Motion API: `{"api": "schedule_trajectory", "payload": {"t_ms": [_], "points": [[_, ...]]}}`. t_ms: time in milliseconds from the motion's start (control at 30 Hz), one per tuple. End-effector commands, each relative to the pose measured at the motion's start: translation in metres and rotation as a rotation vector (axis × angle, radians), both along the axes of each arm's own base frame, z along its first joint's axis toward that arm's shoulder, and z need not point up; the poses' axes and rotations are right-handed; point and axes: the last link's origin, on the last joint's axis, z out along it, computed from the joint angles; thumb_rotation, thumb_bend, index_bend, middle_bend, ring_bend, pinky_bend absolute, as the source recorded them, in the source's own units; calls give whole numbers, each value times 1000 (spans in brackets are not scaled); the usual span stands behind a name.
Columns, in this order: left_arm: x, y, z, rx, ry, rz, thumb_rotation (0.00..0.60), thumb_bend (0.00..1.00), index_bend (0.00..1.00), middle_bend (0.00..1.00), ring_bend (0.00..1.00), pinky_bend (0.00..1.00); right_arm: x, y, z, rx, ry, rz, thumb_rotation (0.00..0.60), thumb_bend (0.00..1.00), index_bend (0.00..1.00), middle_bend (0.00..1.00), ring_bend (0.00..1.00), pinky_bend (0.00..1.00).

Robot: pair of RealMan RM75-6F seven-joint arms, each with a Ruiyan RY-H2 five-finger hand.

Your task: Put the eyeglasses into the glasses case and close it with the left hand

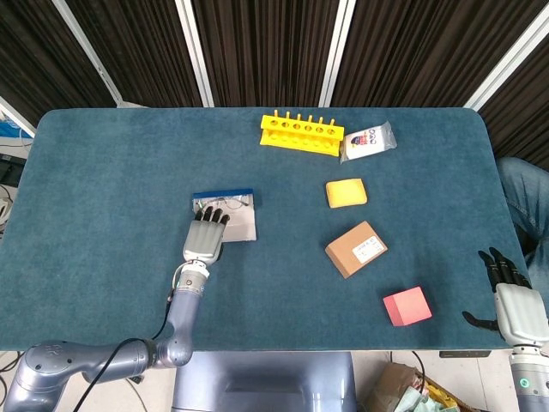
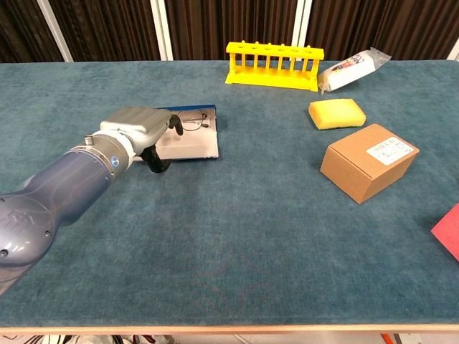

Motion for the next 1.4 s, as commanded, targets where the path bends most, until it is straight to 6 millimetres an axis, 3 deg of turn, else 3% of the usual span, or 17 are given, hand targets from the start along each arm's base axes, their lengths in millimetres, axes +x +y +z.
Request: {"api": "schedule_trajectory", "payload": {"t_ms": [33, 733, 1400], "points": [[1, 1, 1, 7, -2, -1, 600, 388, 238, 160, 81, 192, 0, 0, 0, 0, -1, -1, 600, 179, 73, 24, 100, 227], [5, 28, 13, 98, 20, 26, 600, 440, 349, 161, 81, 193, 0, 0, 0, -1, -4, -11, 600, 178, 73, 24, 100, 227], [-1, 24, 12, 76, -15, 37, 600, 472, 446, 168, 81, 186, 0, 0, 0, -2, -8, -13, 600, 179, 73, 29, 100, 227]]}}
